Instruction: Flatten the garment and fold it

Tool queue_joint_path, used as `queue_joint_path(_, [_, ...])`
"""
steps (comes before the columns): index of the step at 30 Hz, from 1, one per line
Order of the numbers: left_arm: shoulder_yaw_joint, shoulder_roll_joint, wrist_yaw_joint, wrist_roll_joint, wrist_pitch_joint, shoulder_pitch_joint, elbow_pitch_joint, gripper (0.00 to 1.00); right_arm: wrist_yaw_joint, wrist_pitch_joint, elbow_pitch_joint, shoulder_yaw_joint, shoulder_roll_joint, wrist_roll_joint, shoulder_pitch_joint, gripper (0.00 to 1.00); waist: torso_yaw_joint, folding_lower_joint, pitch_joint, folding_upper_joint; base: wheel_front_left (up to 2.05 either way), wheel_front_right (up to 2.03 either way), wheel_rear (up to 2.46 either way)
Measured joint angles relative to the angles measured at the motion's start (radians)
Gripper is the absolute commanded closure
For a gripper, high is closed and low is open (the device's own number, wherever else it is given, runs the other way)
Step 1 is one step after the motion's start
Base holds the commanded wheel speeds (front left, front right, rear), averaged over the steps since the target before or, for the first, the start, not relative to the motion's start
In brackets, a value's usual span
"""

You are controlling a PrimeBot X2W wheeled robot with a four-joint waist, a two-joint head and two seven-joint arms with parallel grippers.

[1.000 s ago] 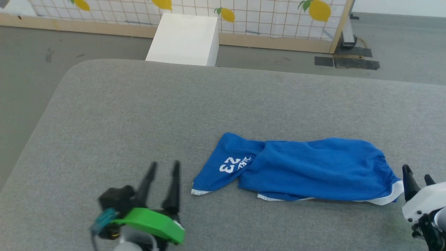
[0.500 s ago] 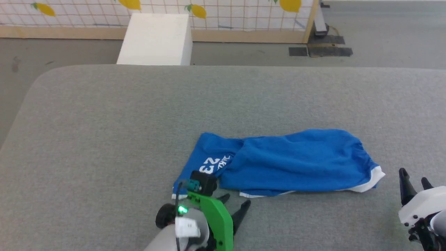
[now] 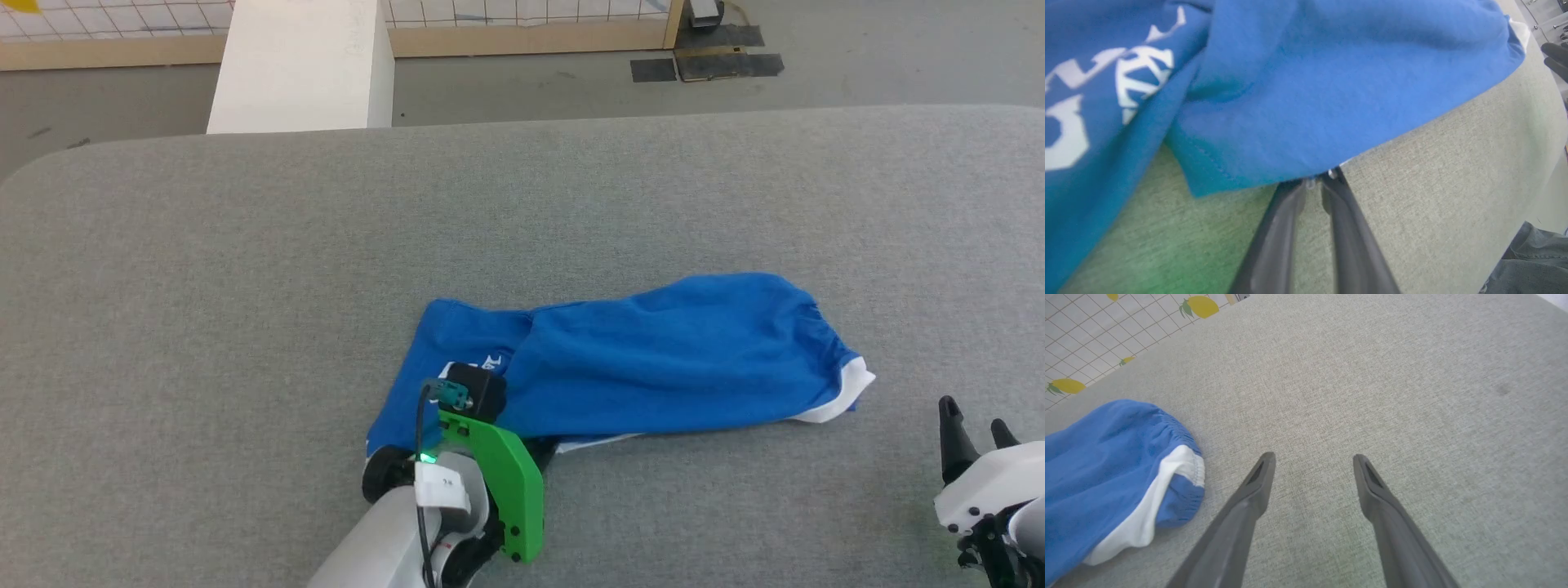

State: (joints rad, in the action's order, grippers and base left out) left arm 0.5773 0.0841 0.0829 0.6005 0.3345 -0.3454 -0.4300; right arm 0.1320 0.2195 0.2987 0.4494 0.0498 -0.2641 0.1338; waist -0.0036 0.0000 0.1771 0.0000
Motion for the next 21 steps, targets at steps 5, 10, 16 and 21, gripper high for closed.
queue_joint_path(5, [0.0,0.003,0.007,0.035,0.029,0.004,0.007,1.0,0.0,-0.006,0.015,0.0,0.0,0.0,0.009,0.0,0.025,0.0,-0.007,0.0,0.0,0.0,0.0])
queue_joint_path(10, [-0.045,0.042,-0.007,0.087,0.057,0.06,0.073,1.0,0.0,-0.01,0.031,-0.013,0.0,0.001,0.013,0.0,0.071,0.0,-0.026,0.0,0.0,0.0,0.0])
queue_joint_path(16, [-0.125,0.115,-0.079,0.143,0.079,0.18,0.207,1.0,0.0,-0.01,0.046,-0.034,0.0,0.001,0.013,0.0,0.131,0.0,-0.054,0.0,0.0,0.0,0.0])
queue_joint_path(21, [-0.195,0.149,-0.157,0.185,0.077,0.28,0.316,1.0,0.0,-0.005,0.041,-0.046,0.0,0.013,0.012,0.0,0.176,0.0,-0.078,0.0,0.0,0.0,0.0])
